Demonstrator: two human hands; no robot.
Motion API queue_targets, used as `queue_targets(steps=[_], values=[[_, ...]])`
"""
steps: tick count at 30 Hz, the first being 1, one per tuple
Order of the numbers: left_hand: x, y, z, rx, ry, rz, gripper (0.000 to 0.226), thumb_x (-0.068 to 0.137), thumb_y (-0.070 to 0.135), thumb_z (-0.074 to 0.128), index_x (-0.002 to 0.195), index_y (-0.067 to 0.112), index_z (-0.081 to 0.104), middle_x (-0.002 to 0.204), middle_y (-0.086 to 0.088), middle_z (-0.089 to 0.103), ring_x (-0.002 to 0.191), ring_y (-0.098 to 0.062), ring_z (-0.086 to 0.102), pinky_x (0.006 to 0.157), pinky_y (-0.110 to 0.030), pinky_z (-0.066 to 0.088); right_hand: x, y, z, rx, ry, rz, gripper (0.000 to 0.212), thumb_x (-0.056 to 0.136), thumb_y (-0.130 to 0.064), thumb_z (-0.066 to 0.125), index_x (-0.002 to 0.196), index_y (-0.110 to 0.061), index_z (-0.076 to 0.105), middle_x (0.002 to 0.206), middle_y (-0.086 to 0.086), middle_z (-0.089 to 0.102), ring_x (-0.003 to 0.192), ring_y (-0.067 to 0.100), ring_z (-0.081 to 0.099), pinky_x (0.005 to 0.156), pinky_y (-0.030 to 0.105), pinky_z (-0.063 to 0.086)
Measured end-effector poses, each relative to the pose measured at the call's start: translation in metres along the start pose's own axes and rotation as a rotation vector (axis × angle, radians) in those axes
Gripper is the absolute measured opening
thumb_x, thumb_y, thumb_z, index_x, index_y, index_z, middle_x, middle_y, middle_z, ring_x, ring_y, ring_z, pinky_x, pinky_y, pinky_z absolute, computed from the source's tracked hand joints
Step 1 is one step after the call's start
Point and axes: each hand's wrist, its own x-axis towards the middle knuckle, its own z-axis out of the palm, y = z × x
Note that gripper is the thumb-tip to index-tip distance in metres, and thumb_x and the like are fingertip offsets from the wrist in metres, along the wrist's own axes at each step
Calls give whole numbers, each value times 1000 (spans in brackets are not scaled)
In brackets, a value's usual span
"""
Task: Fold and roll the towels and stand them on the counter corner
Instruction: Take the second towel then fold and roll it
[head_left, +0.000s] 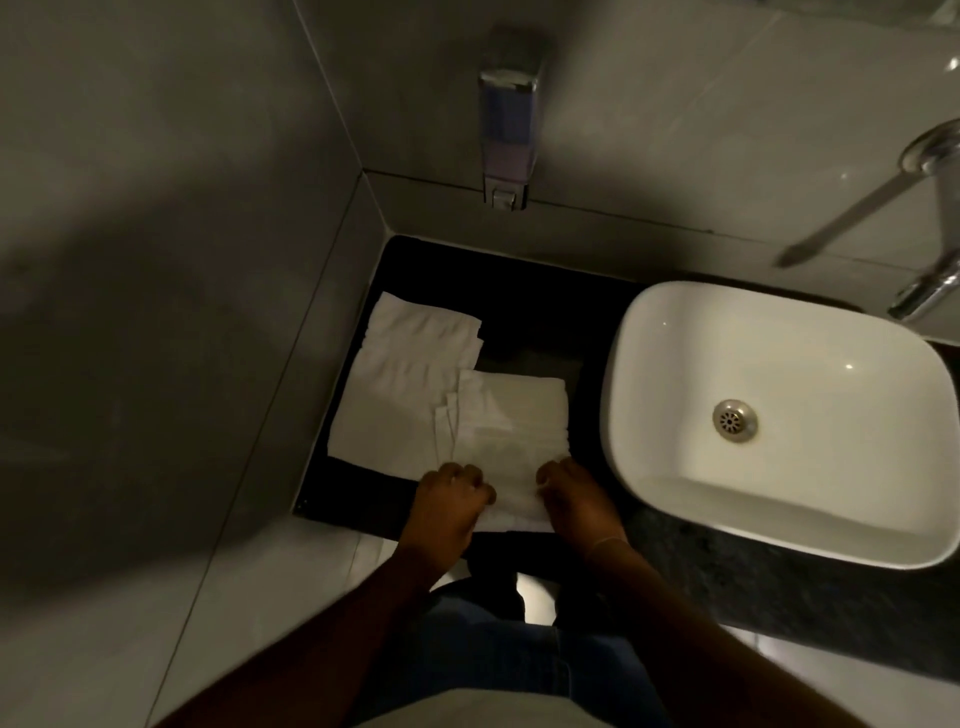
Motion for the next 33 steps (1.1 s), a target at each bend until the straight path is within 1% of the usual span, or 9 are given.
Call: queue_targets(steps=[3, 5, 8, 13, 17, 21, 25, 29, 33], values=[[-5, 5, 10, 181, -53, 169, 24, 71, 15, 64, 93, 23, 65, 99, 0, 67, 89, -27, 63, 85, -41, 44, 3, 2, 7, -257, 121, -177, 7, 81, -19, 59, 85, -19, 53, 90, 6, 53, 80, 32, 57, 59, 38, 45], [-5, 6, 11, 156, -65, 152, 18, 80, 27, 58, 95, 22, 65, 99, -1, 67, 90, -28, 62, 87, -43, 42, -6, -3, 7, -345, 179, -370, 13, 82, -26, 65, 84, -19, 55, 84, 4, 54, 75, 30, 57, 57, 38, 41], [-5, 7, 8, 185, -72, 144, 37, 84, 50, 58, 108, 22, 63, 107, -1, 67, 96, -27, 61, 91, -46, 46, -23, -6, 10, -416, 152, -584, 24, 84, -46, 65, 89, -24, 58, 89, 0, 58, 78, 22, 57, 60, 35, 45], [2, -1, 1, 206, -61, 156, 35, 80, 37, 64, 111, 23, 63, 104, 0, 70, 99, -25, 64, 102, -41, 38, -28, 10, 3, -356, 88, -427, 36, 75, -39, 61, 107, -22, 62, 109, 5, 63, 93, 29, 65, 63, 35, 55], [10, -2, -20, -6, -8, 17, 40, 84, 38, 61, 122, 24, 59, 92, -4, 74, 93, -26, 64, 99, -34, 42, -15, 7, -9, 39, -56, -182, 43, 80, -29, 68, 122, -31, 61, 122, 0, 65, 109, 21, 62, 89, 31, 54], [9, -10, -26, -244, -47, -133, 27, 89, 45, 61, 113, 33, 59, 93, -2, 74, 93, -28, 65, 79, -30, 53, -9, -4, -19, 269, -105, -73, 32, 85, -26, 65, 116, -34, 59, 111, -6, 64, 99, 15, 61, 84, 25, 48], [18, -12, -22, -486, -9, -229, 19, 93, 39, 68, 110, 31, 66, 111, 8, 71, 100, -13, 68, 89, -34, 57, -8, -3, -9, 335, 28, -22, 20, 89, -25, 64, 108, -31, 60, 114, -5, 53, 102, 22, 59, 88, 26, 46], [30, -18, -17, -498, 143, -231, 18, 89, 38, 76, 94, 25, 65, 106, 6, 61, 92, -13, 65, 80, -32, 56, -10, -5, 0, -47, 244, -104, 15, 91, -24, 62, 105, -19, 62, 126, 9, 53, 104, 30, 56, 84, 38, 52], [36, -24, -19, -349, 139, -259, 28, 87, 51, 72, 81, 24, 70, 98, 4, 62, 88, -15, 63, 74, -33, 52, -17, -5, 9, -396, 141, -408, 39, 80, -40, 66, 115, -23, 62, 133, 7, 59, 120, 32, 55, 95, 47, 49]])
